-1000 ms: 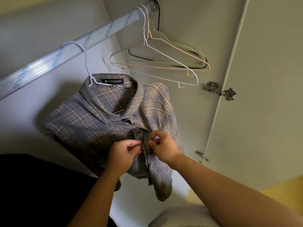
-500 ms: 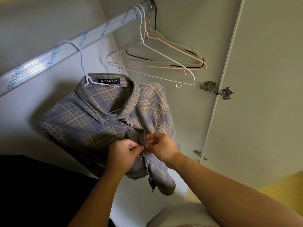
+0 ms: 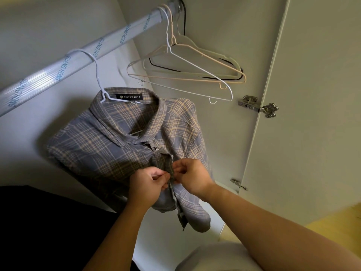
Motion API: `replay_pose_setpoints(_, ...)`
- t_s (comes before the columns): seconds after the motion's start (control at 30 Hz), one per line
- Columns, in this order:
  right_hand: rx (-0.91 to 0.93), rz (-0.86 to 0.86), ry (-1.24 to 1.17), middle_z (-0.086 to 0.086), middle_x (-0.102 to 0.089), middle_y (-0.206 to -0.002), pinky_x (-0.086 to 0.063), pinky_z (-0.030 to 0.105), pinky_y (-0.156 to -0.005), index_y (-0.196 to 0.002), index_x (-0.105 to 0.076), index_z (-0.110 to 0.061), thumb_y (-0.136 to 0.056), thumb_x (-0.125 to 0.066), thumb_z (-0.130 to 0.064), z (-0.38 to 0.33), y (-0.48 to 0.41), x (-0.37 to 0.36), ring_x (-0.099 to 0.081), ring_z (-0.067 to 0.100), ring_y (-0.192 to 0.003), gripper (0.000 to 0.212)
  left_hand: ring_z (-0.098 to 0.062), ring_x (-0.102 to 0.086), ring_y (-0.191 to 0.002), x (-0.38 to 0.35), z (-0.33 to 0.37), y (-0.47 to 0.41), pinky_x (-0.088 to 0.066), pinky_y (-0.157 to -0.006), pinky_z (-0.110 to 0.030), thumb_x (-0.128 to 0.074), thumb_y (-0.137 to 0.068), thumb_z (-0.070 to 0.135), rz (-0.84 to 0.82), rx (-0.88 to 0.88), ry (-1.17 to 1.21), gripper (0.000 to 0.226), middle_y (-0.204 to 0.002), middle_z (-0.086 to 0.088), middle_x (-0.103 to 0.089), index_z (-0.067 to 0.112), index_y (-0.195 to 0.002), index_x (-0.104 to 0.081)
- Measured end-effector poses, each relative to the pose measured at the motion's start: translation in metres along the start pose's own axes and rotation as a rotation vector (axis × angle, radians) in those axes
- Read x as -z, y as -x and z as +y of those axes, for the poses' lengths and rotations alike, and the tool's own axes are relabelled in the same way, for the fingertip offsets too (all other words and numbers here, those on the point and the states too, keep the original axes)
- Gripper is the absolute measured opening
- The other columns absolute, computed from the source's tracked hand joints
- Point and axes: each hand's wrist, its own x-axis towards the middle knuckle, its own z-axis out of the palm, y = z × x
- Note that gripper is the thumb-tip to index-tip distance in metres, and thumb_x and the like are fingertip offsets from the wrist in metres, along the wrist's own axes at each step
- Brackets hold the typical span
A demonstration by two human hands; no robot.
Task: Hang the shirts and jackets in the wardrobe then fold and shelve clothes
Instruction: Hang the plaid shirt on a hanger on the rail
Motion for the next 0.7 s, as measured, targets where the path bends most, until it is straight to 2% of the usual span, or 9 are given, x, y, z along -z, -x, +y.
replay_pose_setpoints(0.1,0.014,-0.032,0.008,0.012,-0.070,-0.087,-0.060,0.030,-0.074,-0.103,-0.066,-0.003,-0.084,-0.049,0.021,0.000,0.002,0.001,-0.066,0.016,-0.071,0.035,-0.007,-0.070,-0.058,0.000,-0.001,0.000,-0.052,-0.054,-0.013,-0.077,-0.085,0.006,-0.010,0.031,0.011,0.006,-0.068,0.004,-0.073,0.011,-0.084,-0.074)
replay_pose_setpoints(0.27,0.053,-0.020,0.032,0.015,-0.073,-0.093,-0.061,0.037,-0.080,-0.100,-0.069,-0.006,-0.084,-0.059,0.015,0.001,0.002,0.000,-0.070,0.024,-0.081,0.028,-0.012,-0.071,-0.059,0.000,-0.003,0.000,-0.053,-0.053,-0.016,-0.077,-0.085,0.005,-0.004,0.066,0.105,0.014,-0.065,0.000,-0.073,0.015,-0.078,-0.070)
replay_pose_setpoints(0.4,0.060,-0.016,0.001,0.008,-0.072,-0.088,-0.060,0.028,-0.071,-0.097,-0.070,-0.008,-0.084,-0.066,0.010,0.003,0.002,0.000,-0.069,0.017,-0.073,0.022,-0.011,-0.071,-0.061,-0.001,-0.005,0.000,-0.054,-0.057,-0.016,-0.071,-0.089,0.004,-0.016,0.081,0.141,0.021,-0.065,0.003,-0.073,0.021,-0.079,-0.071)
replay_pose_setpoints(0.5,0.125,0.002,0.086,0.007,-0.072,-0.090,-0.060,0.028,-0.075,-0.099,-0.072,-0.007,-0.083,-0.071,0.004,0.004,0.002,-0.003,-0.070,0.019,-0.077,0.020,-0.015,-0.073,-0.062,-0.001,-0.007,-0.002,-0.056,-0.061,-0.023,-0.069,-0.090,0.000,-0.012,0.137,0.220,0.025,-0.066,-0.001,-0.074,0.021,-0.077,-0.072)
replay_pose_setpoints(0.57,0.180,0.032,0.180,0.004,-0.073,-0.092,-0.058,0.026,-0.080,-0.099,-0.073,-0.010,-0.083,-0.073,-0.001,0.005,0.002,-0.005,-0.070,0.017,-0.083,0.019,-0.017,-0.073,-0.062,-0.001,-0.008,-0.004,-0.056,-0.058,-0.022,-0.069,-0.089,-0.003,-0.013,0.181,0.278,0.026,-0.066,-0.004,-0.074,0.019,-0.077,-0.072)
replay_pose_setpoints(0.7,0.252,0.085,0.257,-0.002,-0.073,-0.089,-0.053,0.017,-0.079,-0.098,-0.074,-0.015,-0.083,-0.070,-0.006,0.007,0.002,-0.010,-0.068,0.010,-0.083,0.018,-0.023,-0.074,-0.064,0.002,-0.009,-0.009,-0.056,-0.057,-0.023,-0.068,-0.084,-0.008,-0.003,0.217,0.333,0.033,-0.067,-0.012,-0.074,0.017,-0.064,-0.075)
